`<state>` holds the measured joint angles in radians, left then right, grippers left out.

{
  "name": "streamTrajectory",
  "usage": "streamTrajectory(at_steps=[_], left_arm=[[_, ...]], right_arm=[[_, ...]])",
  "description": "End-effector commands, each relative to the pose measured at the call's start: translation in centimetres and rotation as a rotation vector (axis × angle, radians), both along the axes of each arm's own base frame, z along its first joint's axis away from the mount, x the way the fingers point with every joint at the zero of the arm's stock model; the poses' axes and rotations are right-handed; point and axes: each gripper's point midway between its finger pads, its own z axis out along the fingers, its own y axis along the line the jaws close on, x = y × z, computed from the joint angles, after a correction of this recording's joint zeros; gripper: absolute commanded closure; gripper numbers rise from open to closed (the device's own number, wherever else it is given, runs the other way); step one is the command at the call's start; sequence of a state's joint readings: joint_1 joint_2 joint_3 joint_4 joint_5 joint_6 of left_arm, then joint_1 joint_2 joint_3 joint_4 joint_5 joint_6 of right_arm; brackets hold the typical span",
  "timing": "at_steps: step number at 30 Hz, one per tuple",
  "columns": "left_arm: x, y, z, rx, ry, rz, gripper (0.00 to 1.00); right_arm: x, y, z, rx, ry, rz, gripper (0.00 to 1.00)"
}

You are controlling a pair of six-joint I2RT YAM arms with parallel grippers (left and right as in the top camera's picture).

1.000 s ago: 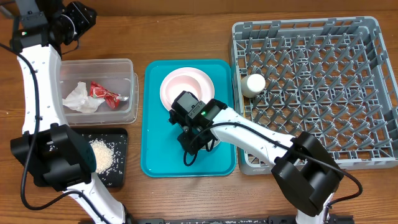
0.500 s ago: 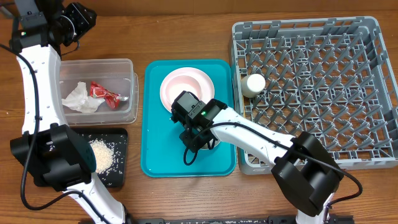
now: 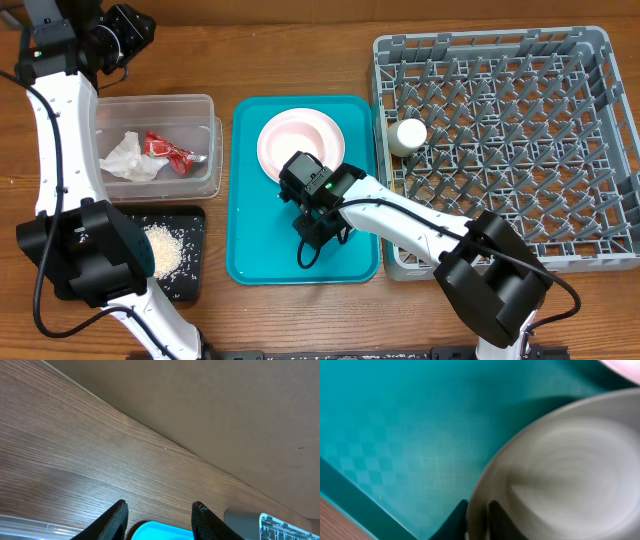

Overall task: Sort waste into correct bins and load items into the dishwasher
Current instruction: 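Lower the right gripper onto the white bowl rim and grip it, then lift the white bowl with the right gripper and carry it to the rack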

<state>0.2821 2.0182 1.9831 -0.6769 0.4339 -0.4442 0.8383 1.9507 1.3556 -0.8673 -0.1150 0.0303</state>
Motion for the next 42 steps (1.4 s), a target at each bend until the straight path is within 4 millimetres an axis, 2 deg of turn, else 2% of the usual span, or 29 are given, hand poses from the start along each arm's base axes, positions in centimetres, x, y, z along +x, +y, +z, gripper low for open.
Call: streamTrajectory(at_steps=[1, 3, 7, 11, 16, 21, 25, 27, 28, 29, 32, 33, 39, 42], left_arm=[[0.3, 0.0, 0.7, 0.012, -0.023, -0.018, 0.56], [0.3, 0.0, 0.7, 0.012, -0.023, -0.018, 0.56], [0.3, 0.0, 0.7, 0.012, -0.023, -0.018, 0.55], [0.3, 0.0, 0.7, 0.012, -0.023, -0.018, 0.51], [0.3, 0.0, 0.7, 0.011, -0.022, -0.018, 0.48], [0.3, -0.2, 0.7, 0.011, -0.023, -0.021, 0.48], [0.4, -0.5, 0.7, 0.011, -0.022, -0.028, 0.49], [0.4, -0.9, 0.6, 0.010, -0.017, -0.034, 0.49], [0.4, -1.1, 0.5, 0.009, -0.014, -0.038, 0.49], [0.3, -1.3, 0.5, 0.008, -0.011, -0.041, 0.49], [0.2, -2.1, 0.1, 0.003, 0.006, -0.054, 0.49], [0.0, -2.5, 0.0, 0.000, 0.016, -0.060, 0.49], [-0.9, -3.2, -1.1, -0.017, 0.080, -0.069, 0.50], [-1.3, -3.4, -1.5, -0.023, 0.102, -0.070, 0.57]], right_arm=[[0.3, 0.0, 0.3, 0.002, -0.015, -0.004, 0.91], [0.3, 0.0, 0.4, 0.003, -0.016, -0.004, 0.96], [0.9, 0.6, 1.3, 0.022, -0.033, -0.004, 0.96], [2.7, 2.2, 3.8, 0.077, -0.084, -0.011, 0.96], [5.8, 3.0, 8.9, 0.143, -0.148, -0.050, 0.96], [10.1, 1.3, 15.4, 0.210, -0.214, -0.164, 0.96], [14.1, -1.3, 22.0, 0.334, -0.282, -0.252, 0.96], [16.3, -3.3, 25.1, 0.407, -0.323, -0.301, 0.96], [17.7, -4.9, 26.7, 0.453, -0.344, -0.334, 0.96], [18.3, -5.8, 27.5, 0.478, -0.352, -0.351, 0.96], [20.7, -9.5, 29.3, 0.579, -0.363, -0.405, 0.96], [21.6, -11.2, 29.8, 0.626, -0.355, -0.434, 0.96], [25.1, -18.8, 31.1, 0.825, -0.333, -0.504, 0.96], [26.1, -21.7, 31.6, 0.954, -0.318, -0.474, 0.96]])
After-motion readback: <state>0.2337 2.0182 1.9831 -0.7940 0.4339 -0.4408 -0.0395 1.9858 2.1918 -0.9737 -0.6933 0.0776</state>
